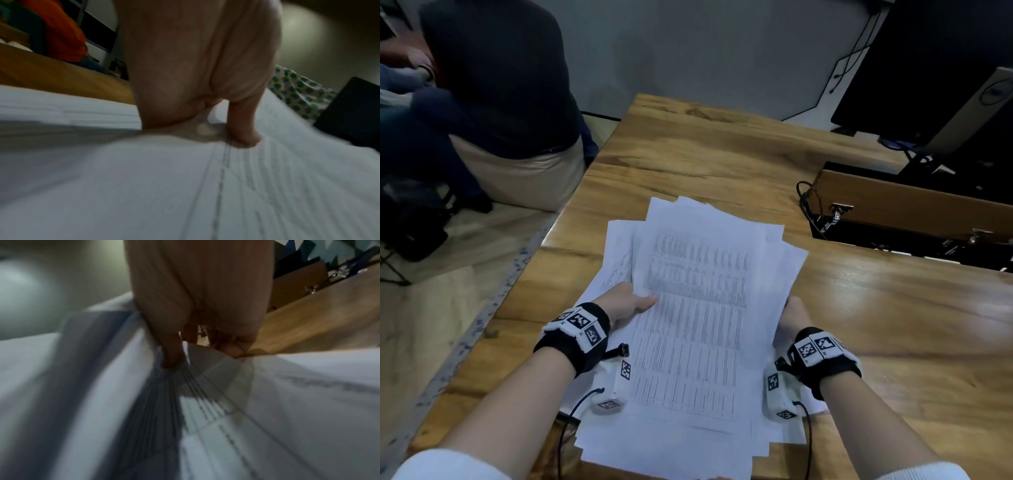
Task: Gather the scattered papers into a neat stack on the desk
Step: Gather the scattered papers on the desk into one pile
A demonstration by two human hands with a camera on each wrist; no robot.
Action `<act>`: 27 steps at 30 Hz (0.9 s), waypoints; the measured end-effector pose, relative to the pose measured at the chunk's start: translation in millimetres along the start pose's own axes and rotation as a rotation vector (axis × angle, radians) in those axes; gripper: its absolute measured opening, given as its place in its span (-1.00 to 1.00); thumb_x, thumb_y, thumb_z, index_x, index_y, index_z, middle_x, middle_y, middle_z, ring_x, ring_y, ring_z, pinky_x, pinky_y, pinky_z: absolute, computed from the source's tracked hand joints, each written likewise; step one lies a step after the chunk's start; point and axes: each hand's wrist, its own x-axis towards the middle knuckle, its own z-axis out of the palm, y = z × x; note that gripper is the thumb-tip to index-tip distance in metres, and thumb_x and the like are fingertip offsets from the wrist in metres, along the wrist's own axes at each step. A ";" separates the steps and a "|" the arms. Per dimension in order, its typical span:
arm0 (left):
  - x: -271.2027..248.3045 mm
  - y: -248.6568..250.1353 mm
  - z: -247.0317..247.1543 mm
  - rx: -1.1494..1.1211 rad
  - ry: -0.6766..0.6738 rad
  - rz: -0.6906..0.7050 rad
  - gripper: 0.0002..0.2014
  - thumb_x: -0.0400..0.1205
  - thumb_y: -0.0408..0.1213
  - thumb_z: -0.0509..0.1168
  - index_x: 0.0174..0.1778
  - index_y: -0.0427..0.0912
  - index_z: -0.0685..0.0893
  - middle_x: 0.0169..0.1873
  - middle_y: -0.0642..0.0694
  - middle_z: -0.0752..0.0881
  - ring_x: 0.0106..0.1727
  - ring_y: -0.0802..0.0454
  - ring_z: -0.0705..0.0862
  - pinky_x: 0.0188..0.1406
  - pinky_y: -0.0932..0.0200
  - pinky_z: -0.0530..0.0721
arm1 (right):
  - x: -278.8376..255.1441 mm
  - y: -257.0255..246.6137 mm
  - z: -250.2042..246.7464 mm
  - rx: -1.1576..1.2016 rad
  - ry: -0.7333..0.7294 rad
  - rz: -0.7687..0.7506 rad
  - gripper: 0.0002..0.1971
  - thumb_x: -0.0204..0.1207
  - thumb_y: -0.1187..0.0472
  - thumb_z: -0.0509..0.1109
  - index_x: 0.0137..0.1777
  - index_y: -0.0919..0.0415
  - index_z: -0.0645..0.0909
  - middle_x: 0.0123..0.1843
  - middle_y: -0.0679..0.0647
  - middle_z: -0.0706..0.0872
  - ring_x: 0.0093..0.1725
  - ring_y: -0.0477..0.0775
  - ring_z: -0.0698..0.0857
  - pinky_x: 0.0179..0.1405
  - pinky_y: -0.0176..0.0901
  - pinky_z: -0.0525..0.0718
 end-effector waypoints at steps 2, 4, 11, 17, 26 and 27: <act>21.8 -13.3 -3.1 0.020 0.017 0.002 -0.34 0.35 0.05 0.43 0.30 -0.28 0.60 0.21 -0.23 0.73 0.25 -0.26 0.67 0.38 -0.24 0.54 | -4.6 -7.4 1.7 0.138 -0.012 -0.019 -0.87 0.52 0.44 0.27 -0.27 0.42 0.51 -0.42 0.13 0.47 -0.46 0.03 0.37 -0.65 -0.34 0.39; 15.3 -9.2 -4.7 -0.014 0.059 -0.003 -0.47 0.46 -0.07 0.40 0.30 -0.29 0.60 0.21 -0.24 0.73 0.24 -0.27 0.67 0.38 -0.23 0.55 | 1.1 -7.6 -1.0 0.271 0.049 0.001 -0.83 0.60 0.30 0.23 -0.01 0.42 0.59 -0.26 0.16 0.64 -0.33 0.06 0.55 -0.46 -0.30 0.55; 5.8 -5.7 12.6 -0.191 0.052 -0.036 -0.36 0.44 -0.09 0.43 0.42 -0.25 0.48 0.33 -0.19 0.66 0.32 -0.24 0.63 0.37 -0.21 0.56 | -14.6 -17.6 18.9 0.578 -0.197 0.090 -0.39 0.64 -0.20 -0.09 0.34 0.23 0.54 0.21 0.15 0.70 0.22 0.18 0.67 0.31 0.08 0.57; -6.0 -11.0 -15.0 -0.219 0.258 0.049 -0.66 0.62 -0.34 0.28 0.33 -0.22 0.56 0.17 -0.21 0.71 0.21 -0.23 0.67 0.31 -0.30 0.58 | -1.0 -1.9 -7.2 -0.144 0.099 -0.006 -0.54 0.61 0.04 0.16 0.39 0.32 0.51 0.43 0.28 0.50 0.43 0.30 0.41 0.37 0.08 0.44; 1.6 -16.2 -22.0 0.309 0.341 -0.114 -0.40 0.58 -0.12 0.32 0.50 -0.22 0.32 0.51 -0.25 0.26 0.52 -0.34 0.29 0.53 -0.21 0.32 | -9.8 0.7 10.9 -0.371 0.021 0.036 -0.58 0.56 0.31 0.23 0.38 0.45 0.34 0.40 0.36 0.39 0.28 0.36 0.54 0.14 0.00 0.54; 3.4 -16.5 -20.6 0.295 0.320 -0.112 -0.40 0.57 -0.12 0.33 0.49 -0.21 0.31 0.50 -0.26 0.28 0.49 -0.34 0.35 0.50 -0.23 0.38 | -8.4 1.6 10.1 -0.349 0.023 0.037 -0.61 0.55 0.33 0.23 0.35 0.45 0.35 0.39 0.38 0.43 0.26 0.36 0.56 0.06 -0.03 0.53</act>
